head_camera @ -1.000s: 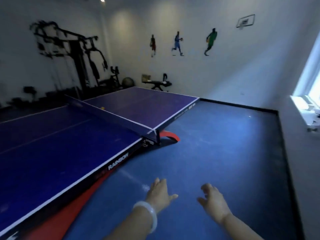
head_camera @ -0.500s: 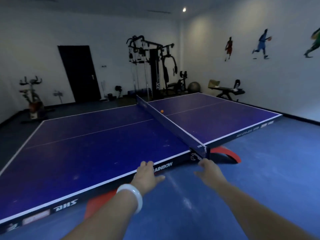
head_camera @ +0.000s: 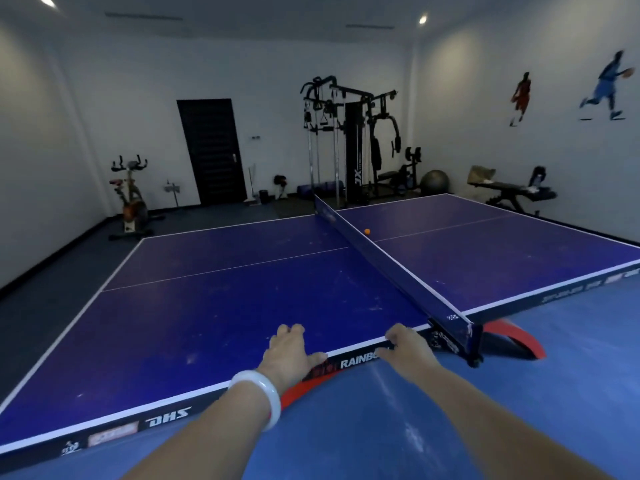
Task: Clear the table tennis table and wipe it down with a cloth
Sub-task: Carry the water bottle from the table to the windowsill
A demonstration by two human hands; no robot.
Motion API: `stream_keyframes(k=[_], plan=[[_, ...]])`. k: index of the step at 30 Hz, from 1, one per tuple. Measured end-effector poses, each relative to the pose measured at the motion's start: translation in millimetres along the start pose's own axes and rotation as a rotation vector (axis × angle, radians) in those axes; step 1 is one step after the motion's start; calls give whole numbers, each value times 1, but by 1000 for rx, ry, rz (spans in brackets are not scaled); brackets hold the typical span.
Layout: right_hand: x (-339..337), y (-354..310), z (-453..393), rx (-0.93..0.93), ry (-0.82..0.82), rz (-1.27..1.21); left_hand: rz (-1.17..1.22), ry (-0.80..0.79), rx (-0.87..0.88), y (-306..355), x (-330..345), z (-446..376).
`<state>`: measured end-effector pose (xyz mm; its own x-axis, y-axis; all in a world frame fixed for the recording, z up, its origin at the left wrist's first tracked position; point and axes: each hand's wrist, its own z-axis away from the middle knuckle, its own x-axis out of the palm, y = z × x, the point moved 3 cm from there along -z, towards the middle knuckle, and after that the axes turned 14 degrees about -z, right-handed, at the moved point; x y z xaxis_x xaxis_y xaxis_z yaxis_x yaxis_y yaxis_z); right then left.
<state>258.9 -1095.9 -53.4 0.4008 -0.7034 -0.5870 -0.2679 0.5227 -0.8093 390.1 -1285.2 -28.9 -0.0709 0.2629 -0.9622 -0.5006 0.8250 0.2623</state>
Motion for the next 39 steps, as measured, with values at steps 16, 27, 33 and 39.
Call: stream_keyframes(k=[16, 27, 33, 39], plan=[[-118, 86, -43, 248, 261, 8, 36, -160, 324, 140, 57, -105], [-369, 272, -42, 422, 487, -34, -26, -227, 643, 484, 125, -159], [-518, 367, -37, 535, 575, 7, -21, -255, 772, 662, 163, -178], [-598, 442, -78, 575, 607, -17, -25, -298, 826, 786, 203, -230]])
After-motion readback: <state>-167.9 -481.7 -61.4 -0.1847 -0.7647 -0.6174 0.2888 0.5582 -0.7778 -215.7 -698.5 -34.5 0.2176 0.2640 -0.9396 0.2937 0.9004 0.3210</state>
